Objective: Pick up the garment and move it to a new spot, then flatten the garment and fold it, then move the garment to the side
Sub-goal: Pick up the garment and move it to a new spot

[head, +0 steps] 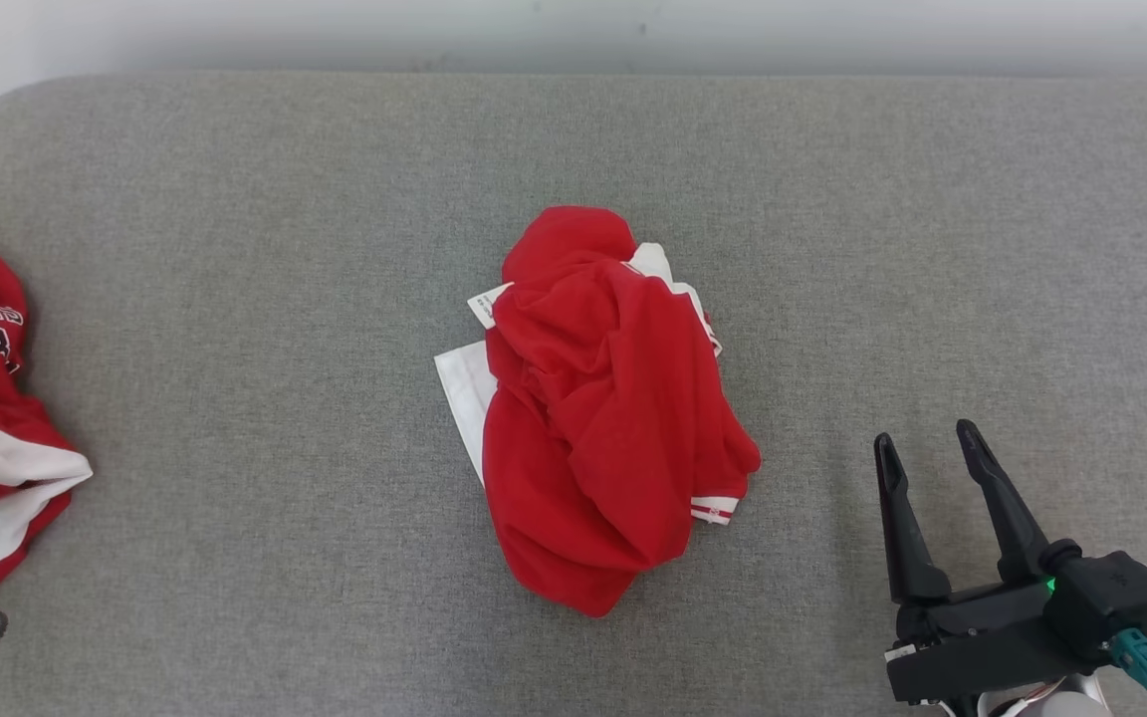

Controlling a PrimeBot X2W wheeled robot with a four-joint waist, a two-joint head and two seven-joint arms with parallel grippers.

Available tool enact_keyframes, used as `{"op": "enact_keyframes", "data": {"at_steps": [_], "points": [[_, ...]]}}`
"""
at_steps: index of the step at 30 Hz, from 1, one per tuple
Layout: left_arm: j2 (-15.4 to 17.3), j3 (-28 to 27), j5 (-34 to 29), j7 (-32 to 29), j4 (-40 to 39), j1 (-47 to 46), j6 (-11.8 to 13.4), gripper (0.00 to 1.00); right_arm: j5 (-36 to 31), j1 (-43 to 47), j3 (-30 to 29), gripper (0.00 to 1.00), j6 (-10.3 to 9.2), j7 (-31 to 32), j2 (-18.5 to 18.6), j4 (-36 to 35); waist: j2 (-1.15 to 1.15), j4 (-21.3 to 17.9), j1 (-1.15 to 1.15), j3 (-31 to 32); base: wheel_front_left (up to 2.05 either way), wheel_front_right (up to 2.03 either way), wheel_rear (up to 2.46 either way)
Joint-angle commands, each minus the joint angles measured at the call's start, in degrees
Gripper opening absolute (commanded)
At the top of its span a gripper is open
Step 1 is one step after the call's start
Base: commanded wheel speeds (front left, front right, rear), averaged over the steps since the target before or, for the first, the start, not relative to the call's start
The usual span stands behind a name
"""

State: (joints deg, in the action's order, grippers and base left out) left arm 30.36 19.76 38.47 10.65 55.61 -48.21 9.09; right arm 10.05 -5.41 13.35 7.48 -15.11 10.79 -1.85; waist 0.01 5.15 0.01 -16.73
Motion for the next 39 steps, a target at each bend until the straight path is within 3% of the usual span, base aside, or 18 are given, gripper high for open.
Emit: {"op": "enact_keyframes", "data": {"at_steps": [1, 11, 20, 30, 36, 39], "points": [[0.37, 0.07, 0.09, 0.21, 0.56, -0.42, -0.35, 1.00, -0.08, -0.39, 0.05, 1.00, 0.02, -0.03, -0.26, 0.09, -0.01, 0.01, -0.01, 0.31, 0.00, 0.00, 0.00], [2.46, 0.60, -2.60, 3.80, -2.92, -0.78, 0.70, 1.00, 0.59, 1.53, 0.30, 1.00, 0.02, -0.03, -1.96, 0.86, -0.01, -0.81, -0.01, 4.90, 0.00, 0.00, 0.00], [5.17, 1.19, -6.79, 4.51, -20.43, 5.23, 4.33, 1.00, 0.95, 3.45, 0.75, 1.00, 0.02, -0.03, -3.49, 1.25, -0.01, -3.17, -0.01, 10.90, 0.00, 0.00, 0.00], [2.80, -0.84, -6.46, 4.60, -47.55, 25.05, 10.41, 1.00, -0.16, 4.88, 0.35, 1.00, 0.02, -0.03, -3.57, 0.42, -0.01, -8.79, -0.01, 16.54, 0.00, 0.00, 0.00], [-0.36, -3.94, -9.43, 4.62, -59.35, 35.73, 10.27, 1.00, -1.48, 4.04, -0.15, 1.00, 0.02, -0.03, -3.49, 0.59, -0.01, -12.05, -0.01, 18.04, 0.00, 0.00, 0.00], [-2.55, -5.49, -11.81, 4.62, -62.88, 40.43, 8.76, 1.00, -1.96, 3.99, -0.12, 1.00, 0.02, -0.03, -3.49, 0.75, -0.01, -13.22, -0.01, 18.63, 0.00, 0.00, 0.00]]}}
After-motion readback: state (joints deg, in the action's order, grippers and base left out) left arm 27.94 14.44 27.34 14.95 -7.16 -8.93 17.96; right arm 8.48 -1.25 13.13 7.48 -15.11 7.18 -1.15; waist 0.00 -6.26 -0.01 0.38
